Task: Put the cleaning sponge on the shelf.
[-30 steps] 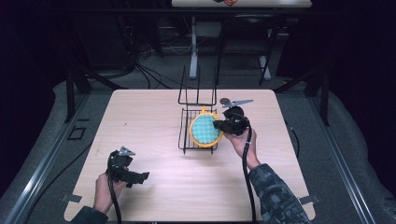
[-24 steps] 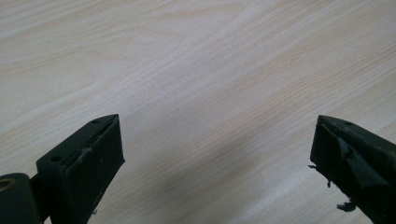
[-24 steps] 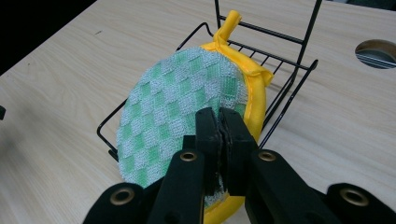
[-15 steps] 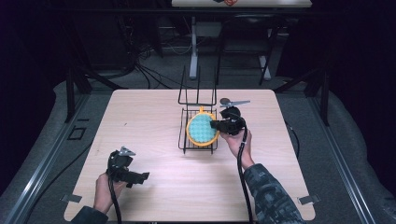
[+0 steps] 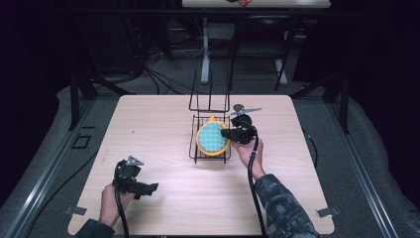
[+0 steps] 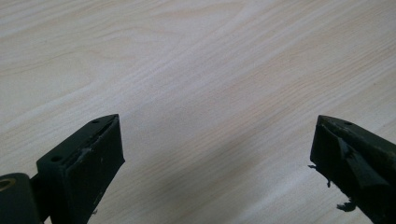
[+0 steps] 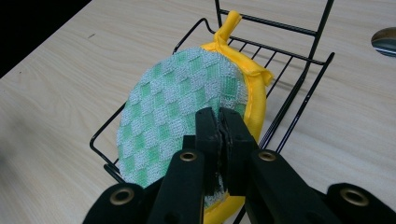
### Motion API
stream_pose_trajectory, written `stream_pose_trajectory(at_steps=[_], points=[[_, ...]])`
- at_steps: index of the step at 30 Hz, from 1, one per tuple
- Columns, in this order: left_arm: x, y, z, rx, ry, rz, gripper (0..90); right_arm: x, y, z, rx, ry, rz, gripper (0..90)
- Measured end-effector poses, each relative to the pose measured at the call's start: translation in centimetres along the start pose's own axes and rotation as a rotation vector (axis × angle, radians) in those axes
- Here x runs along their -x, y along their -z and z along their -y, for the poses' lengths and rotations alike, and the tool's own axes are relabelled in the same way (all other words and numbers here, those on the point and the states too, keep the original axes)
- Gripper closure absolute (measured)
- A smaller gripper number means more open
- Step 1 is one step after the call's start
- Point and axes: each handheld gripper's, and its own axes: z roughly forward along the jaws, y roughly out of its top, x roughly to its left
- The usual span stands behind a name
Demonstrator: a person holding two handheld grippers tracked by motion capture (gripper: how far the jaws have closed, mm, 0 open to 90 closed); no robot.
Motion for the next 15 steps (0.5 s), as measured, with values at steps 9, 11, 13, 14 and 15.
stream_pose_trajectory(at_steps=[9,11,13,14,15], points=[[0.0,0.0,0.0,-0.001,-0.001,-0.001,2.3,-0.2,-0.6,0.2,0.002,-0.031,0.014,87.3],[0.1,0.0,0.0,0.005,0.001,-0.007,2.3,-0.3,-0.8,0.4,0.001,-0.033,0.017,87.3],[0.1,0.0,0.0,0.005,0.001,-0.007,2.3,-0.2,-1.1,0.5,0.007,-0.033,0.023,87.3],[0.1,0.0,0.0,0.002,0.0,-0.004,2.3,-0.2,-1.2,0.6,0.003,-0.039,0.025,87.3],[0.1,0.0,0.0,0.005,0.0,-0.007,2.3,-0.2,-1.3,0.6,-0.002,-0.041,0.026,87.3]])
